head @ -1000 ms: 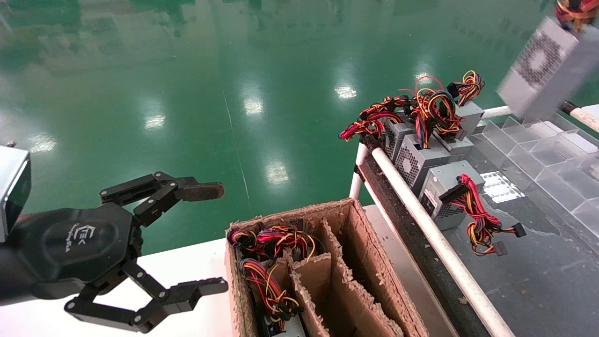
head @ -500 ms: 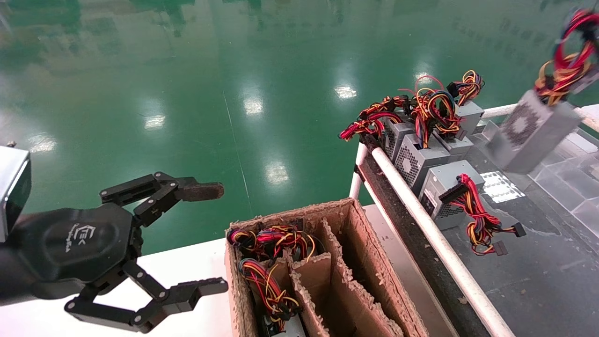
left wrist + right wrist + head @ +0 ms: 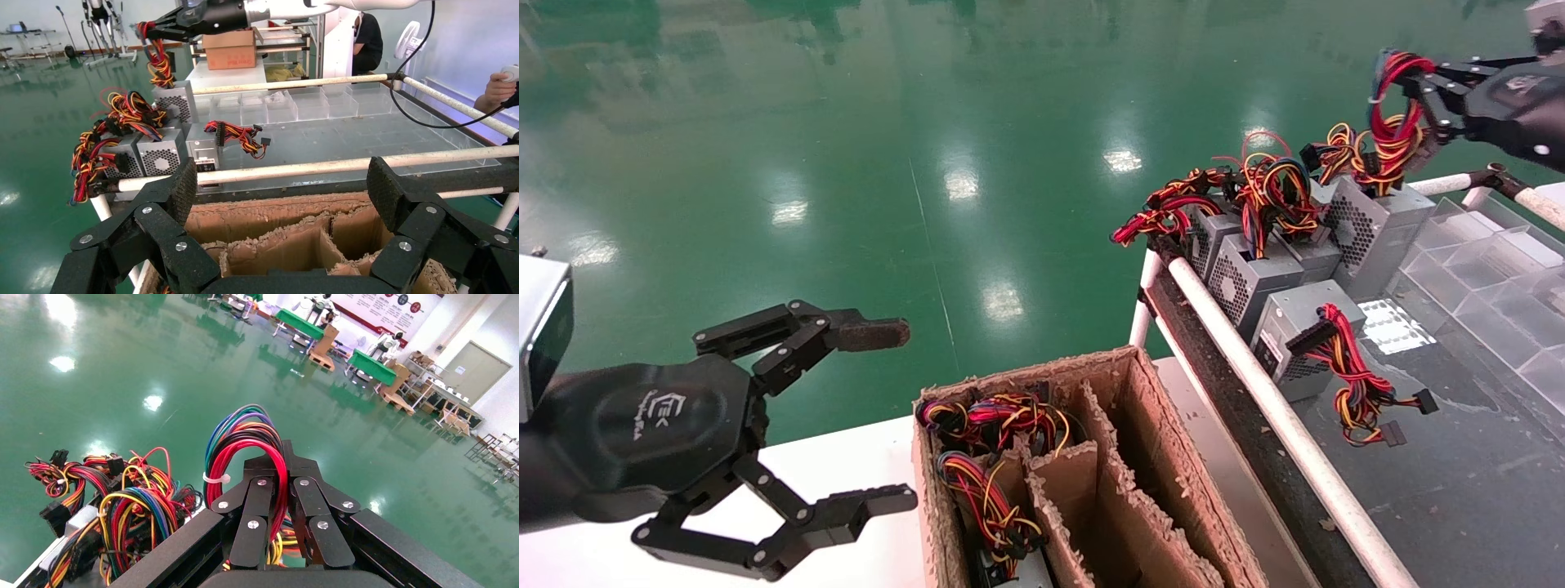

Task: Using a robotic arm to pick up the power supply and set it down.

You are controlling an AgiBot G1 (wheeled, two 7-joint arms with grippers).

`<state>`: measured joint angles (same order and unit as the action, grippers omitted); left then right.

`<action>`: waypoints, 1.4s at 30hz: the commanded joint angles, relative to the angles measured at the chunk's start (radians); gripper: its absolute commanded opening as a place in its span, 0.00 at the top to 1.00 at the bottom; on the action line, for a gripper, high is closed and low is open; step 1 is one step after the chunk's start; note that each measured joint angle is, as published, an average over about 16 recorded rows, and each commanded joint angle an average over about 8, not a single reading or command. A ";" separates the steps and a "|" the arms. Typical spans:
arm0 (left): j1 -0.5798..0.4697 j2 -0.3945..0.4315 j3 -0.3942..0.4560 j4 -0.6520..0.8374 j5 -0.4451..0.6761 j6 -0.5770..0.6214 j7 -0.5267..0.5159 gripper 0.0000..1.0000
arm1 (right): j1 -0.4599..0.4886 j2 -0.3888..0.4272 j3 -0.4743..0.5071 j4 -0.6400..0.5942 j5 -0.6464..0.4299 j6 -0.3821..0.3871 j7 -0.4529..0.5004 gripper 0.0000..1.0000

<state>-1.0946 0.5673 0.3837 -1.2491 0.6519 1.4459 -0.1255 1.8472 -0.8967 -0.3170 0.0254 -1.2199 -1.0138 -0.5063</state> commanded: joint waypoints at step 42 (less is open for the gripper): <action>0.000 0.000 0.000 0.000 0.000 0.000 0.000 0.00 | -0.023 -0.067 -0.042 -0.043 -0.061 0.139 -0.012 0.00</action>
<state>-1.0947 0.5673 0.3839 -1.2491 0.6518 1.4459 -0.1254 1.8282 -0.9595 -0.3557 -0.0163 -1.2769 -0.8918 -0.5124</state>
